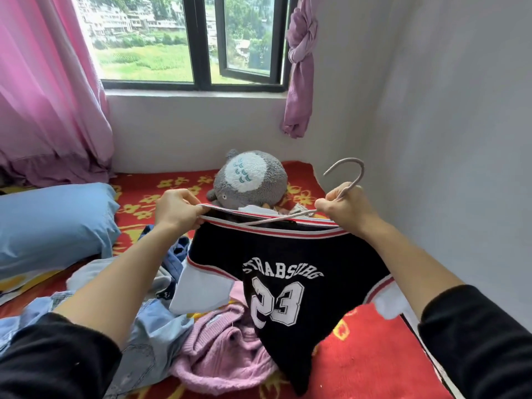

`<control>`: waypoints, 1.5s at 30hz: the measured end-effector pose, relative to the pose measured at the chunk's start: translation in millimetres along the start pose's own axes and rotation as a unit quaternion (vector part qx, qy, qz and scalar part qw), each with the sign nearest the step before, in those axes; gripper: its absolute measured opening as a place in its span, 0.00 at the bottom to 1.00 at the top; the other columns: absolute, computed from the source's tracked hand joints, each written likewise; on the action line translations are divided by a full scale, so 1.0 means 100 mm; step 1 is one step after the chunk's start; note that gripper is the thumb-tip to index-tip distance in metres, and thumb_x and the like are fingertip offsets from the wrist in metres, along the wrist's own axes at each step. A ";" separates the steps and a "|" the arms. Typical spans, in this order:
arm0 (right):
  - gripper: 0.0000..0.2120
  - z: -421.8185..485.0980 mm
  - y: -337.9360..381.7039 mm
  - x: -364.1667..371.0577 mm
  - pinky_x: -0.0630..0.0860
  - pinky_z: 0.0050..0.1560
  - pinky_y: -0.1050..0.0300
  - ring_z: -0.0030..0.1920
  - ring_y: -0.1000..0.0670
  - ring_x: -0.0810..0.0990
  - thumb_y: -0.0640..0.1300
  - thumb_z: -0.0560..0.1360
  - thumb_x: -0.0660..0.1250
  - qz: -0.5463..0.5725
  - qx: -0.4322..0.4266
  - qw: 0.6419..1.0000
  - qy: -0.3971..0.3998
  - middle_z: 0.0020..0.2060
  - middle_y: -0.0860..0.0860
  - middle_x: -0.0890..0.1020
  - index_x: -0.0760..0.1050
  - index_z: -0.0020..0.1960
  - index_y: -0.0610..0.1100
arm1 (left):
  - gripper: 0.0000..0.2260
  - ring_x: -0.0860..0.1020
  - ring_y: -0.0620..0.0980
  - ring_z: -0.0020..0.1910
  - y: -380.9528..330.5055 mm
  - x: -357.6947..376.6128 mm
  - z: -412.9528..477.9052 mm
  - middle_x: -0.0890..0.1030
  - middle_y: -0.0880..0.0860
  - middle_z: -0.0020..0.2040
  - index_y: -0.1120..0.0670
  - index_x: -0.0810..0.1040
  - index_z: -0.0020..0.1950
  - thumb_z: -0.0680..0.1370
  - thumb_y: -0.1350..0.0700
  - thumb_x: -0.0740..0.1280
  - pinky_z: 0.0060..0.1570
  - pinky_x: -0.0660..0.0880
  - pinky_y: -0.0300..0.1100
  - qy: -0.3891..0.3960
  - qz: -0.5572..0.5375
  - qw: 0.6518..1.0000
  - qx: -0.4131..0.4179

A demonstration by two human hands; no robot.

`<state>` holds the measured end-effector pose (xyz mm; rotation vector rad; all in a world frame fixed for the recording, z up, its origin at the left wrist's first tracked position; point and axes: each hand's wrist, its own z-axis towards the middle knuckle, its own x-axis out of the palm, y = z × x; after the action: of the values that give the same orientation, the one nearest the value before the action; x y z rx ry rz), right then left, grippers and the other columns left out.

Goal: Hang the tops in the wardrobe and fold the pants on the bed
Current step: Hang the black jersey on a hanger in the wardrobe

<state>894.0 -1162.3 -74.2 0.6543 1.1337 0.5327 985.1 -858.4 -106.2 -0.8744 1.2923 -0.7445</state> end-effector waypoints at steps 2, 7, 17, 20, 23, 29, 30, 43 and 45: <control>0.17 0.10 0.14 -0.03 0.59 0.20 0.67 0.19 0.55 0.61 0.41 0.66 0.67 -0.030 -0.021 0.999 -0.007 0.15 0.53 0.65 0.70 0.20 0.41 | 0.07 0.79 0.46 0.23 -0.17 0.02 -0.06 0.80 0.56 0.27 0.60 0.77 0.34 0.68 0.65 0.74 0.25 0.78 0.38 0.028 -0.027 0.999 0.026; 0.15 0.41 0.61 -0.13 0.67 0.25 0.60 0.23 0.53 0.69 0.45 0.69 0.68 -0.087 -0.051 0.995 -0.011 0.21 0.46 0.74 0.76 0.28 0.37 | 0.04 0.79 0.48 0.26 -0.74 -0.06 -0.18 0.81 0.57 0.30 0.59 0.79 0.35 0.66 0.65 0.72 0.29 0.77 0.39 0.064 -0.127 0.986 0.082; 0.10 0.83 1.38 -0.56 0.69 0.25 0.65 0.25 0.56 0.74 0.44 0.74 0.71 0.115 -0.060 0.991 0.013 0.24 0.52 0.78 0.78 0.36 0.40 | 0.15 0.77 0.49 0.48 -0.97 -0.48 0.05 0.80 0.49 0.49 0.50 0.77 0.53 0.80 0.42 0.58 0.49 0.75 0.49 0.027 0.179 0.914 0.363; 0.11 0.85 1.59 -0.58 0.71 0.31 0.63 0.30 0.53 0.74 0.46 0.76 0.68 0.105 -0.098 0.989 0.022 0.28 0.50 0.78 0.78 0.38 0.41 | 0.18 0.75 0.50 0.34 -0.93 -0.52 0.12 0.77 0.49 0.37 0.55 0.72 0.44 0.80 0.42 0.54 0.36 0.72 0.45 -0.027 0.185 0.892 0.412; 0.12 0.84 1.79 -0.55 0.72 0.38 0.63 0.32 0.56 0.75 0.46 0.80 0.64 0.077 -0.155 0.985 0.002 0.31 0.50 0.78 0.78 0.40 0.43 | 0.14 0.72 0.48 0.30 -0.99 -0.66 0.20 0.74 0.46 0.32 0.53 0.69 0.41 0.81 0.46 0.56 0.33 0.66 0.42 -0.098 0.170 0.879 0.434; 0.18 0.79 1.60 -0.43 0.68 0.37 0.60 0.30 0.56 0.71 0.59 0.78 0.60 -0.089 -0.189 0.977 -0.046 0.31 0.53 0.75 0.73 0.36 0.49 | 0.15 0.71 0.45 0.30 -0.94 -1.00 0.30 0.71 0.44 0.30 0.53 0.70 0.39 0.81 0.46 0.57 0.31 0.62 0.40 -0.134 0.147 0.897 0.394; 0.17 0.76 1.52 -0.39 0.65 0.34 0.62 0.28 0.58 0.69 0.59 0.78 0.60 -0.114 -0.192 0.972 -0.065 0.28 0.56 0.72 0.68 0.34 0.54 | 0.15 0.71 0.45 0.30 -0.90 -1.06 0.29 0.71 0.44 0.30 0.53 0.69 0.39 0.81 0.46 0.57 0.30 0.62 0.40 -0.141 0.149 0.899 0.386; 0.09 0.30 2.40 0.07 0.64 0.32 0.60 0.31 0.59 0.70 0.51 0.77 0.61 -0.097 -0.319 0.937 -0.101 0.29 0.58 0.71 0.70 0.41 0.49 | 0.18 0.70 0.46 0.31 -0.52 -2.03 -0.50 0.72 0.49 0.32 0.55 0.71 0.40 0.80 0.42 0.55 0.31 0.63 0.37 -0.221 0.181 0.904 0.319; 0.08 0.12 2.63 0.16 0.63 0.31 0.62 0.30 0.59 0.69 0.51 0.77 0.62 -0.043 -0.330 0.939 -0.080 0.29 0.58 0.70 0.70 0.41 0.49 | 0.18 0.71 0.45 0.32 -0.47 -2.15 -0.74 0.73 0.48 0.33 0.54 0.71 0.40 0.79 0.42 0.54 0.32 0.63 0.37 -0.235 0.190 0.902 0.308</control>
<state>894.8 -969.4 106.0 0.0591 0.7556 0.7229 882.2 -705.7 35.4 -0.2407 0.6874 -0.5319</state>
